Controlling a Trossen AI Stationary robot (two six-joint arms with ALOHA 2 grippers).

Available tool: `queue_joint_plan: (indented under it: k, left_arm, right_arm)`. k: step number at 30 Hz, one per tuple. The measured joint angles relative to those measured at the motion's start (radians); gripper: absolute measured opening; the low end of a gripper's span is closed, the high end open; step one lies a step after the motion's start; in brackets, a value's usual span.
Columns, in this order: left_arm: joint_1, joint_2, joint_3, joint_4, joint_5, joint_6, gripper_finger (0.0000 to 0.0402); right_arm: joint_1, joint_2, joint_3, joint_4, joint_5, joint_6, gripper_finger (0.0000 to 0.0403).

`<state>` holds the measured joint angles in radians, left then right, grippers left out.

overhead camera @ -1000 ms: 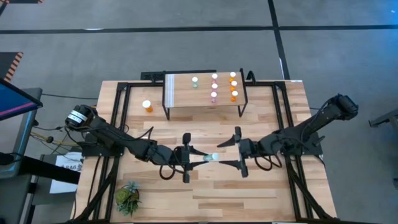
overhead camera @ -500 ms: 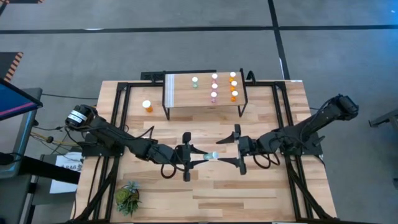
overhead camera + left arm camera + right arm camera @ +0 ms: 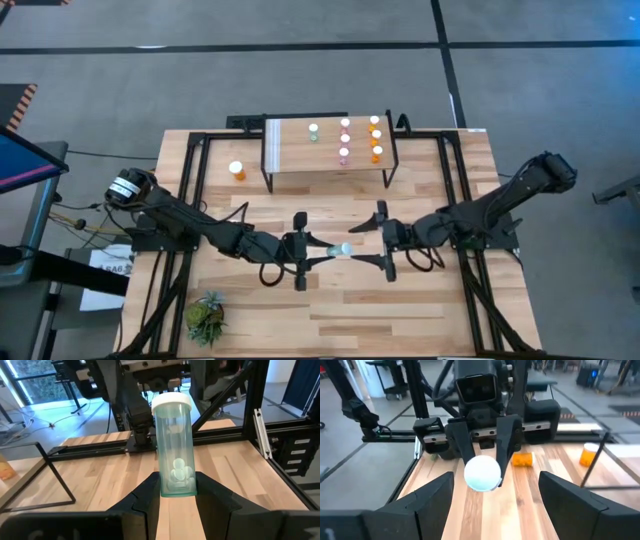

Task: Pick and place medicine bottles onto shelf by color
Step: Put the blue pill bottle on the shelf aligned with the other blue pill bottle

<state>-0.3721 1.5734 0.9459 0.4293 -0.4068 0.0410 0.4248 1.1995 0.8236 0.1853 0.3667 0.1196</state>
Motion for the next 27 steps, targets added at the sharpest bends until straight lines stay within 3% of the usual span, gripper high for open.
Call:
queue_joint_plan:
  k: [6,27]
  left_arm:
    - [0.000,0.000,0.000,-0.014,0.000,0.000,0.0096]
    - [0.000,-0.001,0.000,-0.029,-0.018,-0.012,0.0096]
  right_arm:
    - [0.001,0.020,0.064,-0.139,0.013,0.031,0.0314]
    - [-0.050,0.098,0.071,-0.080,-0.002,0.055,0.0314]
